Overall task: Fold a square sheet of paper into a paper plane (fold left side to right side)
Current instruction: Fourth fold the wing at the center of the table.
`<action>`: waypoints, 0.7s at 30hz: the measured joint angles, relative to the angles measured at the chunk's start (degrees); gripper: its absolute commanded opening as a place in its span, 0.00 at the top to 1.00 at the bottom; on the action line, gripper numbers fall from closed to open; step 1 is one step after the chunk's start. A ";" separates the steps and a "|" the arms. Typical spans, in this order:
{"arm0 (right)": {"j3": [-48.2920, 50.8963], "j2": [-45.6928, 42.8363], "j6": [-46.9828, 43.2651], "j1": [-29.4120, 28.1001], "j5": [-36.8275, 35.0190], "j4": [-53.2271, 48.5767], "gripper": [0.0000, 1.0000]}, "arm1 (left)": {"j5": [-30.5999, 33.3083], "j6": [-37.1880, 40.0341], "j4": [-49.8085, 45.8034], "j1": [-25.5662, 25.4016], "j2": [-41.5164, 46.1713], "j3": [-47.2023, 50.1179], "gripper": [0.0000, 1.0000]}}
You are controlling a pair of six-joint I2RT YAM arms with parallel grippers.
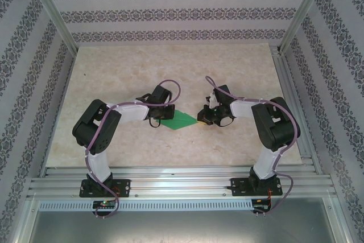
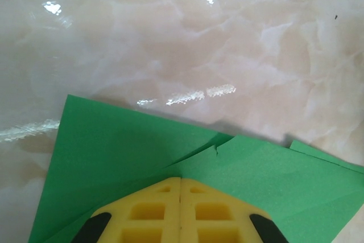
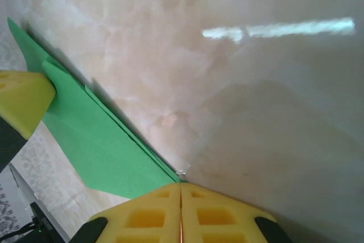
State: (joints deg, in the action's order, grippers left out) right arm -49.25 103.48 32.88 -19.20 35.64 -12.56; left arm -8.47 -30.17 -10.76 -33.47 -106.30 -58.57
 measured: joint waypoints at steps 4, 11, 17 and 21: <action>0.26 -0.20 -1.05 1.79 0.44 -0.31 0.93 | -0.04 0.00 0.00 -0.61 0.00 0.02 0.99; 1.44 -5.70 -3.72 3.76 -6.14 -7.04 0.83 | 0.24 0.00 -0.66 -0.52 0.37 0.02 0.94; 1.90 -16.98 -4.59 5.03 -8.17 -11.23 0.74 | -0.50 0.09 -3.93 -0.28 1.95 0.02 0.76; 1.31 -19.34 -5.73 3.37 -9.66 -12.87 0.69 | -2.64 -0.04 -6.99 -0.24 5.38 -0.35 0.62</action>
State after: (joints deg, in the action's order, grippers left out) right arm -47.94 84.14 27.16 -15.84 25.98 -25.43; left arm -11.11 -30.22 -17.76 -33.71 -100.92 -58.92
